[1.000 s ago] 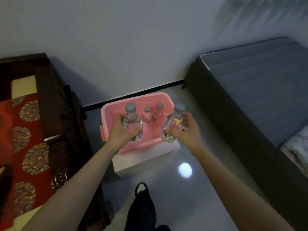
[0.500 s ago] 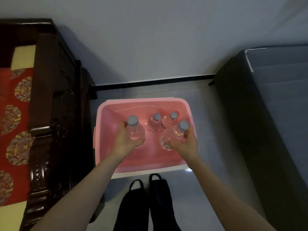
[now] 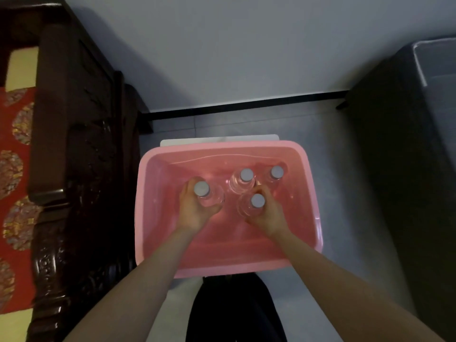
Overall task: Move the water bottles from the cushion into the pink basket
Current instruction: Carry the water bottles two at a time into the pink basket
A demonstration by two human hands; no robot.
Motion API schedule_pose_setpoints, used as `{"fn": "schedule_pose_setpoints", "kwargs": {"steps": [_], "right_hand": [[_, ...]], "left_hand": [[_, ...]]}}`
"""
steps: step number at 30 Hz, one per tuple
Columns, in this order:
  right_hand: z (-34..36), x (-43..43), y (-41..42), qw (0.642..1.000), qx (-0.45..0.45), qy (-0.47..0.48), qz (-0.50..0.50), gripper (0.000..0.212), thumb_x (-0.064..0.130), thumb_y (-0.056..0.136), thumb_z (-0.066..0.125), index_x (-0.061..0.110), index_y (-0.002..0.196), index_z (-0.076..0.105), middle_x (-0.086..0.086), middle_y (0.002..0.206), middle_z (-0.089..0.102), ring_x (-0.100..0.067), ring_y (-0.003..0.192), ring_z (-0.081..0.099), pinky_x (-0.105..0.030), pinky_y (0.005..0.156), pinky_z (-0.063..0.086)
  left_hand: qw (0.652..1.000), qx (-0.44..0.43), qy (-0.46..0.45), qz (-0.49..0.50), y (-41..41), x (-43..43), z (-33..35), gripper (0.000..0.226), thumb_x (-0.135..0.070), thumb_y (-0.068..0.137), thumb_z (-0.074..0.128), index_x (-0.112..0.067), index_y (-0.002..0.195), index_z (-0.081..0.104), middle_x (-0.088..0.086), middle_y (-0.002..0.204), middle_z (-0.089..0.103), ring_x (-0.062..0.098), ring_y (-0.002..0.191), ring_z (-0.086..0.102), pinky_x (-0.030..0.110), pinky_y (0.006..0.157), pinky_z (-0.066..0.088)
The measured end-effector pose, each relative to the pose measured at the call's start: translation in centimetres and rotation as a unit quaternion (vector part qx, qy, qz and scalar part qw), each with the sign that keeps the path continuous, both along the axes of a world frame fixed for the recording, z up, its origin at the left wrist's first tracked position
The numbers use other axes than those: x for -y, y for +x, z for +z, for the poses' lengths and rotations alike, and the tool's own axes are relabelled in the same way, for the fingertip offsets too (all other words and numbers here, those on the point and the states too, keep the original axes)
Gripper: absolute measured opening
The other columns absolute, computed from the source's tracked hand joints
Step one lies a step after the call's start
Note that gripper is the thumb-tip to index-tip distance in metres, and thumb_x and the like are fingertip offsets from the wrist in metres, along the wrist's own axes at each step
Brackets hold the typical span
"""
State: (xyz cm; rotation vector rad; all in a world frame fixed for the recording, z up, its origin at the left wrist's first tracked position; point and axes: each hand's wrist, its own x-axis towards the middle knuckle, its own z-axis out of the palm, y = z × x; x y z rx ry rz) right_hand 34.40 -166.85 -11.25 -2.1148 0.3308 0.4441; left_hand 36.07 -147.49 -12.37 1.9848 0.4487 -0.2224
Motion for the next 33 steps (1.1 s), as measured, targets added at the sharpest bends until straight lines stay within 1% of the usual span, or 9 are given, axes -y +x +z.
{"fn": "schedule_pose_setpoints", "kwargs": {"steps": [5,9,13,19,22,26,28,30,33], "right_hand": [[-0.5,0.2,0.0,0.999,-0.022,-0.011,-0.042,0.049,0.002,0.062,0.072,0.027,0.097,0.050,0.016,0.077,0.062,0.003,0.067,0.056,-0.007,0.049,0.039],[-0.5,0.2,-0.2,0.998,-0.015,-0.016,-0.065,0.040,0.016,0.066,0.070,0.030,0.096,0.049,0.015,0.073,0.061,0.000,0.064,0.057,-0.011,0.049,0.038],[-0.7,0.2,-0.2,0.998,-0.011,-0.038,-0.050,0.049,0.003,0.068,0.067,0.026,0.110,0.053,0.006,0.088,0.066,-0.020,0.077,0.063,-0.030,0.065,0.049],[-0.1,0.5,-0.2,0.999,-0.010,-0.022,-0.026,0.063,0.000,0.065,0.068,0.021,0.123,0.053,-0.001,0.105,0.067,-0.023,0.094,0.064,-0.029,0.074,0.048],[0.9,0.8,-0.1,0.999,0.027,-0.016,-0.026,0.060,0.005,0.066,0.073,0.019,0.122,0.057,0.001,0.108,0.069,-0.022,0.101,0.064,-0.037,0.083,0.051],[2.1,1.5,-0.4,0.994,0.087,-0.051,0.031,0.051,0.010,0.068,0.072,0.024,0.116,0.063,0.009,0.108,0.066,-0.018,0.100,0.059,-0.042,0.081,0.052],[2.7,1.5,-0.4,0.988,0.115,-0.066,0.077,0.047,0.009,0.069,0.071,0.027,0.111,0.065,0.011,0.103,0.064,-0.014,0.095,0.055,-0.038,0.076,0.052],[3.3,1.5,0.0,0.977,0.128,-0.088,0.143,0.047,0.008,0.070,0.070,0.026,0.113,0.066,0.006,0.110,0.065,-0.016,0.101,0.052,-0.032,0.078,0.048],[3.9,1.6,1.0,0.962,0.110,-0.130,0.213,0.033,0.004,0.073,0.068,0.016,0.104,0.071,-0.003,0.107,0.067,-0.025,0.101,0.052,-0.036,0.075,0.047]], "left_hand": [[0.996,0.053,0.066,-0.033,1.7,0.6,-1.2,0.064,-0.021,0.051,0.091,-0.011,0.103,0.055,0.010,0.103,0.061,0.034,0.096,0.058,0.050,0.085,0.047],[0.992,0.063,0.084,-0.074,2.6,1.4,-1.9,0.065,-0.013,0.052,0.088,-0.008,0.109,0.057,0.012,0.111,0.059,0.033,0.103,0.053,0.039,0.090,0.042],[0.988,0.061,0.095,-0.101,3.2,1.4,-2.7,0.066,-0.010,0.050,0.086,-0.007,0.110,0.058,0.012,0.115,0.057,0.033,0.105,0.049,0.038,0.091,0.040],[0.985,0.087,0.099,-0.107,3.1,0.8,-3.2,0.061,-0.020,0.054,0.088,-0.007,0.106,0.058,0.011,0.110,0.058,0.032,0.102,0.050,0.045,0.088,0.042],[0.985,0.068,0.099,-0.121,3.6,0.6,-2.3,0.070,-0.019,0.051,0.091,-0.006,0.110,0.055,0.009,0.115,0.057,0.032,0.107,0.049,0.047,0.092,0.040],[0.984,0.074,0.071,-0.146,3.7,-0.9,-0.5,0.076,-0.022,0.052,0.091,-0.014,0.117,0.053,-0.003,0.122,0.054,0.024,0.113,0.048,0.042,0.097,0.041],[0.976,0.120,0.077,-0.167,3.5,-1.9,0.5,0.065,-0.026,0.058,0.089,-0.020,0.113,0.056,-0.020,0.120,0.053,0.020,0.109,0.052,0.039,0.092,0.045],[0.969,0.150,0.073,-0.181,3.5,-2.5,1.5,0.053,-0.024,0.063,0.085,-0.027,0.110,0.060,-0.037,0.113,0.051,0.015,0.102,0.057,0.037,0.086,0.050],[0.966,0.151,0.064,-0.198,3.8,-2.4,2.3,0.039,-0.019,0.070,0.081,-0.028,0.105,0.066,-0.026,0.102,0.061,0.008,0.094,0.060,0.038,0.079,0.055]]}}
